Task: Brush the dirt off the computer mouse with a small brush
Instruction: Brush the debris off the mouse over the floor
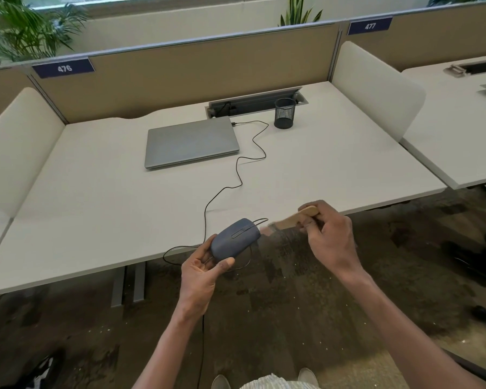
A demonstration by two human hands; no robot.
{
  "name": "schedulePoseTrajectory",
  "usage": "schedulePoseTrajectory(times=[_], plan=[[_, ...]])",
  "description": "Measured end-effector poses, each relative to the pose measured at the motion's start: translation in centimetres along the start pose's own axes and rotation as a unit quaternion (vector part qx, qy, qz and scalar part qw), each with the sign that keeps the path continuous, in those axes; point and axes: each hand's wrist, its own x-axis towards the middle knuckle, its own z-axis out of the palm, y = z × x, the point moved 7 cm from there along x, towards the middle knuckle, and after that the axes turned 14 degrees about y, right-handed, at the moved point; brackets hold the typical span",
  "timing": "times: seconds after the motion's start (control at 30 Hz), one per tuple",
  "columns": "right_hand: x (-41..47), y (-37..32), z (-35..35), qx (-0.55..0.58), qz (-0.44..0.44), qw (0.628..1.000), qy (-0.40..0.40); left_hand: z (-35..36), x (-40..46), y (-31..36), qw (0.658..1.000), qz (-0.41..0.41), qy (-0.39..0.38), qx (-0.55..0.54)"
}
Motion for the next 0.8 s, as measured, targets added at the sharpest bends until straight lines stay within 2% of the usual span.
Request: schedulePoseTrajectory(times=[0.1,0.23,0.4,0.57,0.7,0.8], plan=[[0.7,0.0,0.5,0.018,0.034,0.999,0.033,0.2,0.0,0.0,1.0,-0.005,-0.006,0.007],[1.1,0.9,1.8,0.022,0.068,0.997,0.02,0.3,0.0,0.1,1.0,-0.005,-0.017,0.02],[2.1,2.9,2.7,-0.026,0.099,0.995,0.013,-0.3,-0.1,0.1,0.999,-0.015,-0.024,0.014],[2.6,3.8,2.4,-0.08,0.078,0.994,0.022,-0.2,-0.3,0.2,0.999,-0.019,-0.029,0.011],[2.4,2.8,1.7,-0.046,0.049,0.996,0.054,-0.3,-0.4,0.2,0.999,-0.019,-0.022,0.015],[1.6,2.0,2.2,-0.021,0.042,0.998,0.028,-0.2,-0.6,0.2,0.999,-0.014,-0.027,0.021]])
